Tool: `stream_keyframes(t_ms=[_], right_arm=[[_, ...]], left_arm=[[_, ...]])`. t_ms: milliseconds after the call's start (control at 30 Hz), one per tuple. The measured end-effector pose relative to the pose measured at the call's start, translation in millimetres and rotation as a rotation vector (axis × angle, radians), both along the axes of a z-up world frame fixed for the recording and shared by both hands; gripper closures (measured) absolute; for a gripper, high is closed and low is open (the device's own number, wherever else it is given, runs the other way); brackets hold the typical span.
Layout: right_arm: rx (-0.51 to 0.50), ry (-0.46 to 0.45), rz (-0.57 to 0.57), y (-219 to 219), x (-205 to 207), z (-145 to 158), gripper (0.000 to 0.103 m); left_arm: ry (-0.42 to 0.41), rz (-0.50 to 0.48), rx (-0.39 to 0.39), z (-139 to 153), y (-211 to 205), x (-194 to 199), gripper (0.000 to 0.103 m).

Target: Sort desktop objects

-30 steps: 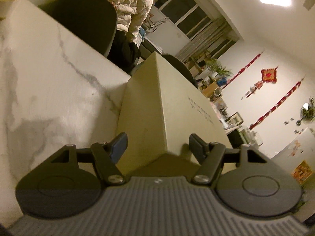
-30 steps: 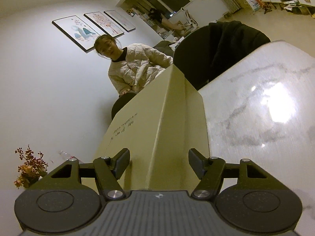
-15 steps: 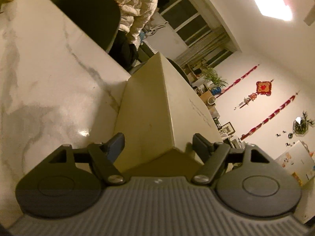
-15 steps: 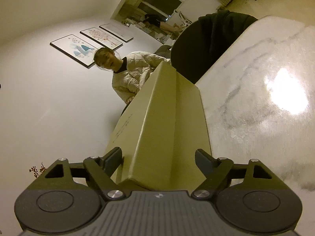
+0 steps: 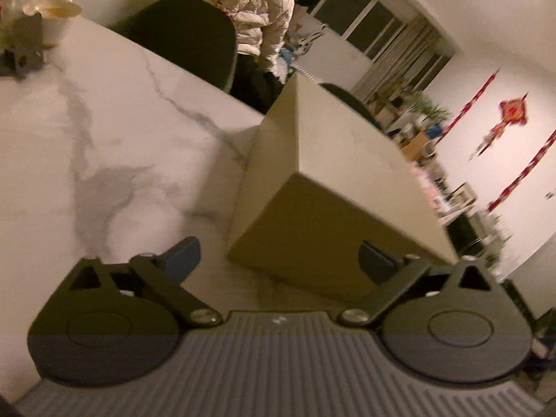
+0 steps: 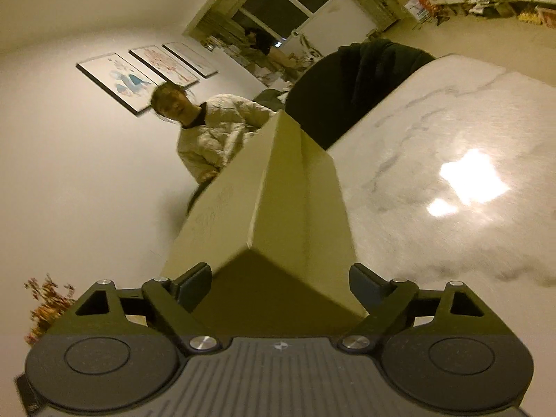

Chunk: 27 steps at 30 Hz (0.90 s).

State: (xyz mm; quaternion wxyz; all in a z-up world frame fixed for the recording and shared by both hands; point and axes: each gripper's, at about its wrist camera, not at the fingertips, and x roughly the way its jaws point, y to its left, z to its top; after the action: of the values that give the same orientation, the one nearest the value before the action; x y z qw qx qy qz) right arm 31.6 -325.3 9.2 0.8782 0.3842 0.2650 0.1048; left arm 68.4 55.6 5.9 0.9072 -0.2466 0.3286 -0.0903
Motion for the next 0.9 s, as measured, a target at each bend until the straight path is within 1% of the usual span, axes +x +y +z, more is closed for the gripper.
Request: stream_keyframes(t_ms=[67, 167, 267, 333, 467, 567, 767, 900], right_arm=[[-0.021, 0.01, -0.013, 6, -7, -1, 0.012], [-0.035, 0.03, -0.008, 15, -19, -7, 0.009], [-0.081, 0.051, 0.002, 28, -28, -11, 0.007], [-0.144, 0.067, 0.008, 39, -32, -10, 0.006], [-0.287, 0.098, 0.008, 58, -37, -6, 0.005], [-0.357, 0.1, 0.008, 71, -40, -5, 0.002], [-0.49, 0.1, 0.026, 96, -43, -2, 0.001], [-0.544, 0.091, 0.031, 109, -42, -3, 0.001]], left_arm=[[0.022, 0.012, 0.047, -2, -4, -4, 0.0], [0.058, 0.023, 0.14, -4, -13, -9, 0.0], [0.076, 0.029, 0.201, -8, -20, -15, 0.0], [0.093, 0.026, 0.227, -11, -24, -19, 0.0], [0.112, 0.022, 0.309, -16, -37, -24, 0.0], [0.106, 0.02, 0.372, -13, -49, -30, 0.0], [0.079, 0.004, 0.437, -6, -62, -37, 0.0], [0.079, 0.005, 0.447, -9, -65, -37, 0.0]])
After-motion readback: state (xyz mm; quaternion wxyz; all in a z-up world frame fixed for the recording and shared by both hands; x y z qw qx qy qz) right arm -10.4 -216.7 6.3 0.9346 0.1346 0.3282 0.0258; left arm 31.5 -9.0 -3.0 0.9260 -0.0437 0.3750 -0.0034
